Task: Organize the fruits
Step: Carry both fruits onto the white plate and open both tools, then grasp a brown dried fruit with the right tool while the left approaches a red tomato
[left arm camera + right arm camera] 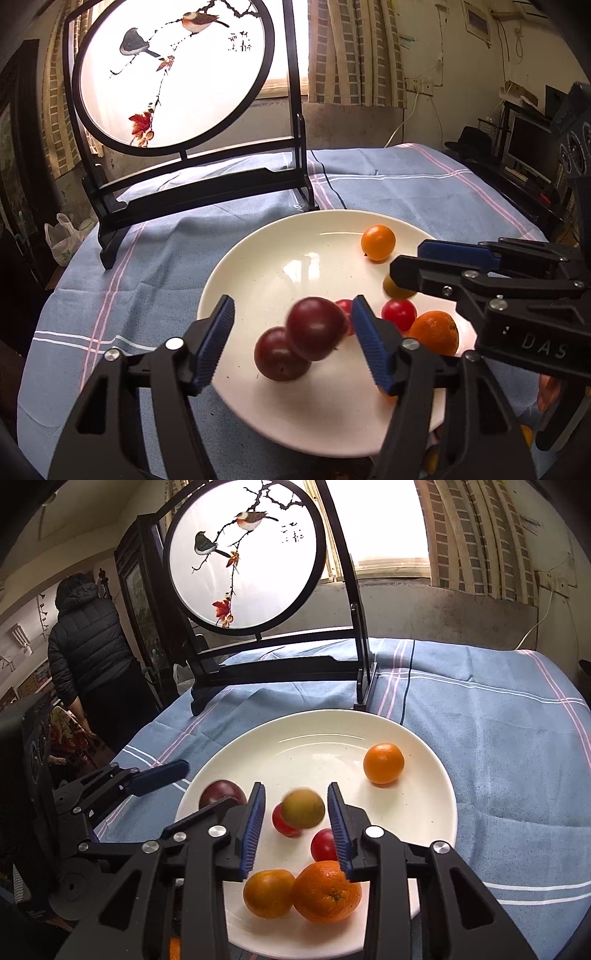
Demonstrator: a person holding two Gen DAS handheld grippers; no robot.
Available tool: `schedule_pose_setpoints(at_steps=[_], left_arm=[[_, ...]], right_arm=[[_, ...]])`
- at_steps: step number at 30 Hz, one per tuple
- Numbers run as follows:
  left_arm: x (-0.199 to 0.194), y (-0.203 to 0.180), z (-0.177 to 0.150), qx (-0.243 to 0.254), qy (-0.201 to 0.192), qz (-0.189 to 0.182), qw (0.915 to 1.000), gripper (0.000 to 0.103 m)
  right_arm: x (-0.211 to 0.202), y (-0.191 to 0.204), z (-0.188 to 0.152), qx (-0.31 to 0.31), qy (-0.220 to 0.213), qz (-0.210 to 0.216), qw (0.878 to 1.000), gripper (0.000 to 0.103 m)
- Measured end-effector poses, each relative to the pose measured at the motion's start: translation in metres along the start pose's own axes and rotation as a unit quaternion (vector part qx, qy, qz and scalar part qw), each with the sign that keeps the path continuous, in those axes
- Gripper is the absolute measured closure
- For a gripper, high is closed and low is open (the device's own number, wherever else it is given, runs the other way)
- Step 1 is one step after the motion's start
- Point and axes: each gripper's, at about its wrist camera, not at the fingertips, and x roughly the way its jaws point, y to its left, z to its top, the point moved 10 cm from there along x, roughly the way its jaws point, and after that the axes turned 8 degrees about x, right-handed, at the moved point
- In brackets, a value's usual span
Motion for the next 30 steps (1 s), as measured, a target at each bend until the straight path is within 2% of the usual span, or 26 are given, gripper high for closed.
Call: schedule_pose_setpoints(at_steps=[9, 15, 19, 22, 26, 30], left_arm=[[-0.009, 0.016, 0.004, -0.018, -0.008, 0.000, 0.9998, 0.037], [-0.043, 0.026, 0.019, -0.016, -0.039, -0.007, 0.9991, 0.037], [-0.086, 0.031, 0.012, 0.000, -0.068, -0.015, 0.9976, 0.023], [-0.103, 0.028, -0.023, 0.034, -0.045, -0.025, 0.9981, 0.023], [-0.112, 0.022, -0.078, 0.065, 0.000, -0.032, 0.9974, 0.023], [-0.111, 0.015, -0.123, 0.071, 0.040, -0.054, 0.9952, 0.023]], right_arm=[[-0.011, -0.004, 0.007, 0.009, -0.012, 0.005, 1.000, 0.063], [-0.036, 0.025, 0.012, -0.024, -0.030, 0.029, 0.999, 0.061], [-0.080, 0.049, 0.006, -0.052, -0.051, 0.050, 0.996, 0.050], [-0.109, 0.056, -0.028, -0.107, -0.034, 0.027, 0.993, 0.049], [-0.129, 0.052, -0.097, -0.148, 0.027, 0.003, 0.989, 0.049], [-0.124, 0.043, -0.168, -0.157, 0.102, -0.010, 0.982, 0.049]])
